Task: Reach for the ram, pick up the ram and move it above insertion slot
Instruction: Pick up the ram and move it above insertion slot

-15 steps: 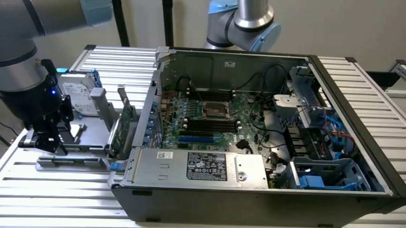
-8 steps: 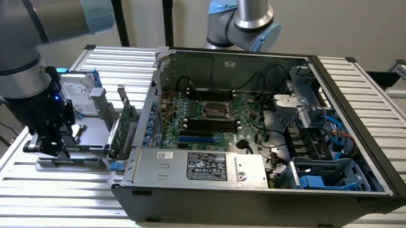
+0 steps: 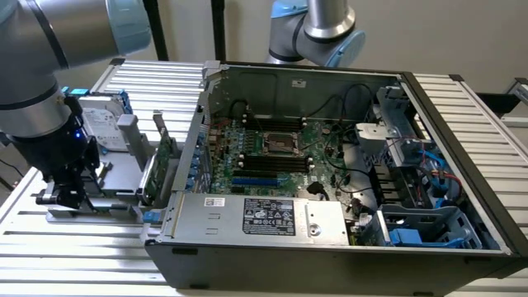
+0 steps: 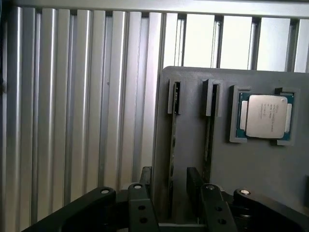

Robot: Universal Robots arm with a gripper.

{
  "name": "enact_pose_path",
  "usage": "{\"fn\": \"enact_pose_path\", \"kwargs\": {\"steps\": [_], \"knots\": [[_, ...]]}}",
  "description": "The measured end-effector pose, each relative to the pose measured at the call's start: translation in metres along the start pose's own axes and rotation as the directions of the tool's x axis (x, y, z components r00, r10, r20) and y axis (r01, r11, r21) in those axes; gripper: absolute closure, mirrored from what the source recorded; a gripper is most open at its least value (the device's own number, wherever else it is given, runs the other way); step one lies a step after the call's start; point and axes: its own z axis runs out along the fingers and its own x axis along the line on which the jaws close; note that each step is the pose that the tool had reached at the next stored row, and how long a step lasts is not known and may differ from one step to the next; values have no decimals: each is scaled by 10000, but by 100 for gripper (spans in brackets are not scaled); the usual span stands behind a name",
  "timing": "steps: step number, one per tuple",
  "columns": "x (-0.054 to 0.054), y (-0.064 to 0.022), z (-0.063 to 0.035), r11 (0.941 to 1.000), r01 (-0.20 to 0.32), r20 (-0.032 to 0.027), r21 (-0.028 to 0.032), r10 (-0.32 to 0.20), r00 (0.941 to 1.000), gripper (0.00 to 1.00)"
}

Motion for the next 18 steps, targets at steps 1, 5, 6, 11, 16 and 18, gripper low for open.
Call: {"fn": "enact_pose_path", "kwargs": {"steps": [1,5,6,11,16,18], "knots": [[-1,3,19,10000,6,0,2,-6,10000,58],[-5,13,92,10000,18,0,3,-18,10000,58],[-6,15,109,10000,19,-1,2,-19,10000,58],[-11,14,200,10000,20,6,5,-20,10000,58],[-14,18,255,10000,-52,61,3,52,10000,58],[-15,20,258,9998,-195,103,-1,195,9998,58]]}}
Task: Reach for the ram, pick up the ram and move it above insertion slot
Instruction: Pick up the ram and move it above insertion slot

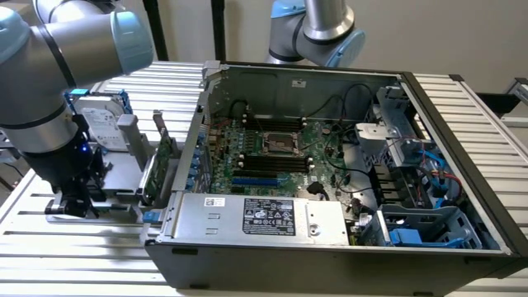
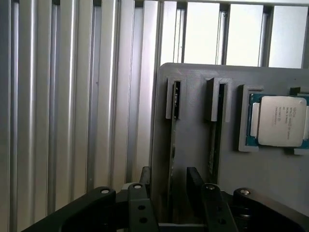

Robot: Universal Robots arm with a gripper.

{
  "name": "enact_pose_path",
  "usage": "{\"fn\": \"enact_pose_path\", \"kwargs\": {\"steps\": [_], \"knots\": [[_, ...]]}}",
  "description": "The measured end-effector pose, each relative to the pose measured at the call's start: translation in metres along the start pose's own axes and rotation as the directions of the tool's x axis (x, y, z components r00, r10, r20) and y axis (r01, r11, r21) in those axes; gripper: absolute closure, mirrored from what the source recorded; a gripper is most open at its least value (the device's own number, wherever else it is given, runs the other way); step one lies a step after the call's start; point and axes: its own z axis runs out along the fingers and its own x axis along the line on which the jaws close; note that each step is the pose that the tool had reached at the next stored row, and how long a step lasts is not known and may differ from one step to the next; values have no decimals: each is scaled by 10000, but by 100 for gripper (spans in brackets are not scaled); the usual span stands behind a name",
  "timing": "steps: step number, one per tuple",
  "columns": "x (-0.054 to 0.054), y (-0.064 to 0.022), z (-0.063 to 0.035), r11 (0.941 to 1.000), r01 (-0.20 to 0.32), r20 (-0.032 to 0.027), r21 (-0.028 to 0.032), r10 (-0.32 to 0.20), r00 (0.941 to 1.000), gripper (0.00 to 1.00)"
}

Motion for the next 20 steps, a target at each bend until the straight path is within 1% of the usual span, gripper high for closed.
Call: {"fn": "enact_pose_path", "kwargs": {"steps": [2,5,10,12,14,15,16,17,18,20], "knots": [[0,2,5,9999,-173,14,-6,173,9998,58],[2,8,18,9994,-331,18,-28,331,9994,58],[1,7,48,9994,-344,42,-32,345,9994,58],[1,7,52,9994,-344,56,-34,344,9994,60],[1,7,53,9994,-343,74,-34,343,9994,73],[1,7,54,9994,-343,84,-34,343,9994,73],[1,7,54,9994,-342,94,-34,343,9994,78],[1,7,53,9994,-342,104,-34,343,9994,78],[1,7,53,9994,-342,112,-35,342,9994,85],[1,7,53,9994,-343,123,-37,343,9993,85]]}}
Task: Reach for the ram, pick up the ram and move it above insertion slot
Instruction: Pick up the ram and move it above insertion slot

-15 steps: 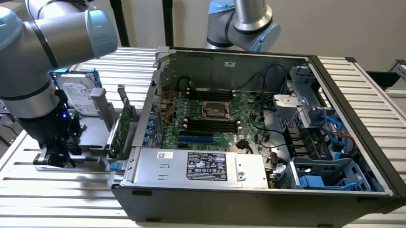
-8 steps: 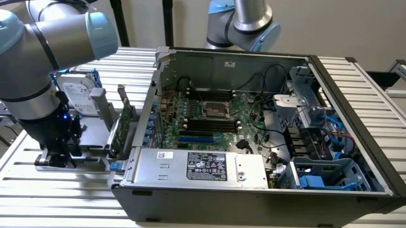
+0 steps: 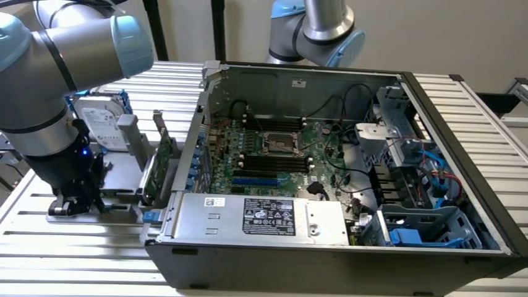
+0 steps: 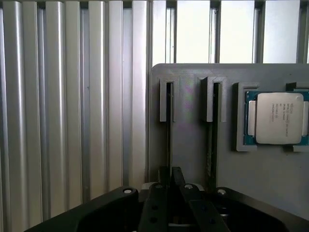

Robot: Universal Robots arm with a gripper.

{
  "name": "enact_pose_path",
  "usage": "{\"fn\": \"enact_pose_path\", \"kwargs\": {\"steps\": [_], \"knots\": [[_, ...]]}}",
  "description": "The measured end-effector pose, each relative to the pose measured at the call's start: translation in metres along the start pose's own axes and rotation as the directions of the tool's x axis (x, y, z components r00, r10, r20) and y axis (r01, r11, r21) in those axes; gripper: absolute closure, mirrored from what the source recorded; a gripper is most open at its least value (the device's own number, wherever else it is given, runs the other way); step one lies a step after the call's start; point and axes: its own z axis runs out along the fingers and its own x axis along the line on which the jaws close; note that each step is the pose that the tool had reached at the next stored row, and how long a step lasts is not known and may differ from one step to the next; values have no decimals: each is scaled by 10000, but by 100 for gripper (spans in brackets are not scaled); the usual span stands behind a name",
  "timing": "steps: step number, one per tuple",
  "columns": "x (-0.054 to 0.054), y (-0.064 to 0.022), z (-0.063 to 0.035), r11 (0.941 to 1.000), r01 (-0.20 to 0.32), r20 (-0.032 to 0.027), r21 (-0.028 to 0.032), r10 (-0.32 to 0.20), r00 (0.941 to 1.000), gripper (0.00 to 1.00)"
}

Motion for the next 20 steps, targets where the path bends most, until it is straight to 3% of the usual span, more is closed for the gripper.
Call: {"fn": "enact_pose_path", "kwargs": {"steps": [8,15,20], "knots": [[1,1,-27,10000,-42,33,-19,42,10000,86],[4,3,-115,10000,-39,138,-26,40,9999,86],[7,5,-233,10000,-36,235,-27,37,9997,86]]}}
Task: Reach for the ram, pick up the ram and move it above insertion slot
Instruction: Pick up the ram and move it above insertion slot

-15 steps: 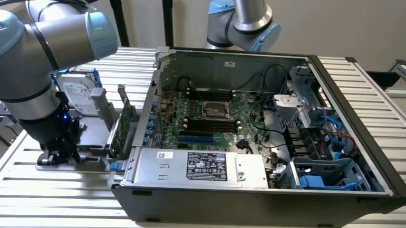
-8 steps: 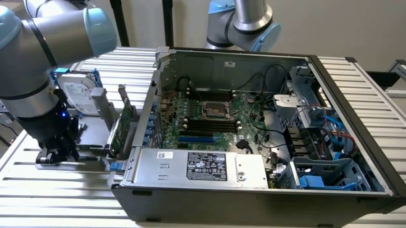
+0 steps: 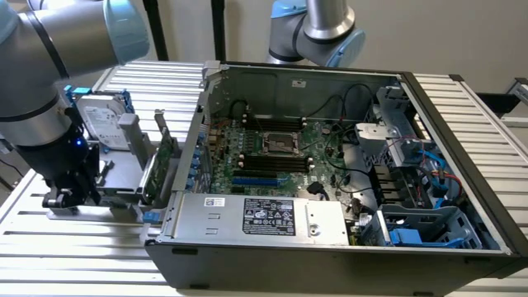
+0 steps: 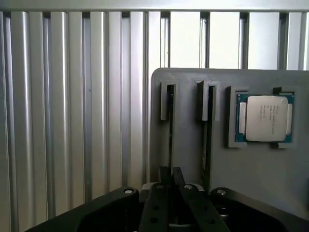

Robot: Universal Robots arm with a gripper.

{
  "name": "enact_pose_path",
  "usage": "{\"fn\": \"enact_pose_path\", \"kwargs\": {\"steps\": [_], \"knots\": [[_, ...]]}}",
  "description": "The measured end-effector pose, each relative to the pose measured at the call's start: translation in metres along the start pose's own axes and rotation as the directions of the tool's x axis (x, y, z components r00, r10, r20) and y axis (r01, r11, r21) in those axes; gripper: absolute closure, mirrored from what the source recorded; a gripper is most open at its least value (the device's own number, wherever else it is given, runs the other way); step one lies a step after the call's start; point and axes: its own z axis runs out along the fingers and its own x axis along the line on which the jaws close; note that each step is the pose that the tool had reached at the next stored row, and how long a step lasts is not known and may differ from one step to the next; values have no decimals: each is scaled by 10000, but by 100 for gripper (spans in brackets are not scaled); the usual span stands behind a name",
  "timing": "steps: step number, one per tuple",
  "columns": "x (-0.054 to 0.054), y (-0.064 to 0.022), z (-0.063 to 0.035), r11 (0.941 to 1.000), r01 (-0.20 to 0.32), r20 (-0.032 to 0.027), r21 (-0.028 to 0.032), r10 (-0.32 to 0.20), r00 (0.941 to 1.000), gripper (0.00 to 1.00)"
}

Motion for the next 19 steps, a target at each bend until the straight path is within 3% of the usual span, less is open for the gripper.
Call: {"fn": "enact_pose_path", "kwargs": {"steps": [8,17,19], "knots": [[2,-12,-332,10000,20,63,-5,-20,10000,86],[6,-161,-747,9995,325,184,-8,-325,9993,86],[8,-212,-883,9991,434,230,-7,-433,9988,86]]}}
